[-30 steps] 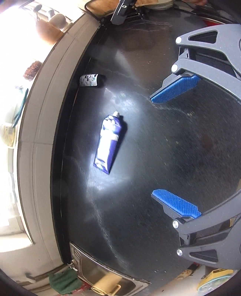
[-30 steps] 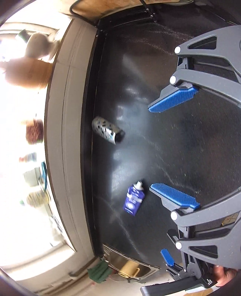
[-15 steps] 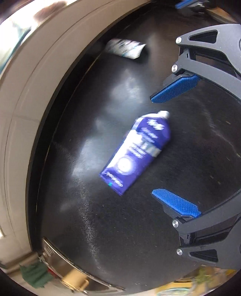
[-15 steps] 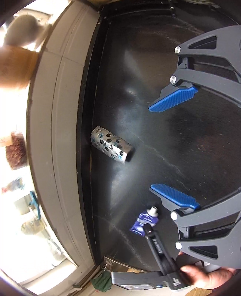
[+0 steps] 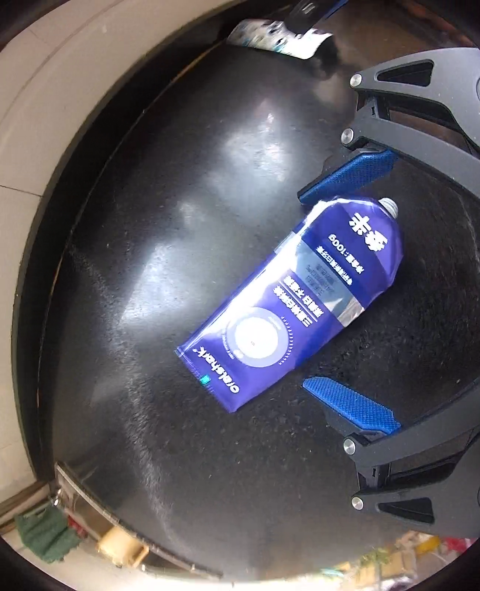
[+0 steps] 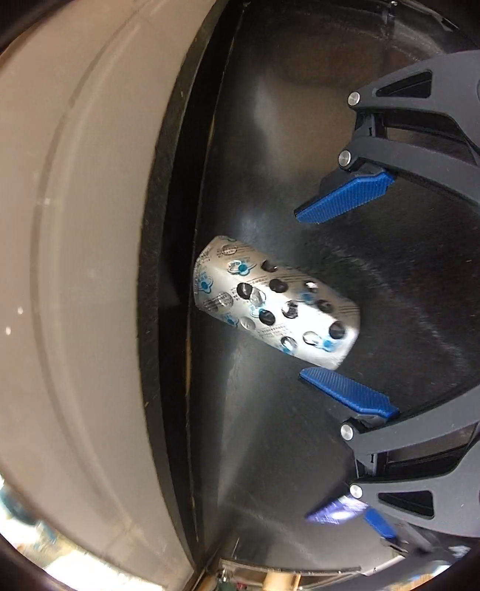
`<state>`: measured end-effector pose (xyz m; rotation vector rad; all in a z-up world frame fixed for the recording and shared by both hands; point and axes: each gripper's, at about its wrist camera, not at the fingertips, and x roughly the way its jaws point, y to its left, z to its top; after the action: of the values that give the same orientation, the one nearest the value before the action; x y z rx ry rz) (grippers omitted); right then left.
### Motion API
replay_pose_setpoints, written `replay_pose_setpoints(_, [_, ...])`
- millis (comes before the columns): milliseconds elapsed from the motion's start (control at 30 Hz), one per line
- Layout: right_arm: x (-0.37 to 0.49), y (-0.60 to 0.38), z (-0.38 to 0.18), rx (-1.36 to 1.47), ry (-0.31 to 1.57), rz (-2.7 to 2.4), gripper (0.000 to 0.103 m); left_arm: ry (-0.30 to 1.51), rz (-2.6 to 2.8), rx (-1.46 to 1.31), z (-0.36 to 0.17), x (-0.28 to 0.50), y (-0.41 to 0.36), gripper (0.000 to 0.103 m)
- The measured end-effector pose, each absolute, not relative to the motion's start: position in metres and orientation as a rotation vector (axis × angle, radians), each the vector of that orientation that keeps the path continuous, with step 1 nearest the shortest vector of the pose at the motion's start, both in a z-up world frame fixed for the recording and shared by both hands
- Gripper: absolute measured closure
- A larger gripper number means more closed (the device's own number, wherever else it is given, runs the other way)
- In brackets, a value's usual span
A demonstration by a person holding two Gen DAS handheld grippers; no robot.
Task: Collect trash
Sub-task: 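Grasp the blue toothpaste tube with left tool while right tool grasps the silver blister pack, then carry tube and blister pack down to the bin and open both tools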
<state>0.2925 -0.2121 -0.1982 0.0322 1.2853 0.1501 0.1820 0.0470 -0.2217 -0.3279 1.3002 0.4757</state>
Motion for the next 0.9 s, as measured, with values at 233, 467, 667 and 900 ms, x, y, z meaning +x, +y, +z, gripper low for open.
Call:
replay_pose_setpoints(233, [0.291,-0.211,-0.211,0.007,1.316,0.123,0.025,1.281,0.301,-0.199,-0.220,0.148,0.068,0.013])
replay_pose_setpoints(467, [0.296,-0.197,-0.210,-0.027,1.318,0.161,0.056,1.224,0.282,-0.202,-0.208,0.137,0.077,0.045])
replay_pose_setpoints(667, [0.277,-0.189,-0.203,-0.007,1.305,0.223,0.073,1.223,0.213,-0.213,-0.204,0.124,0.073,0.051])
replay_pose_setpoints(900, [0.219,-0.187,-0.168,-0.005,1.240,0.311,0.073,1.201,0.144,-0.187,-0.187,0.094,0.073,0.051])
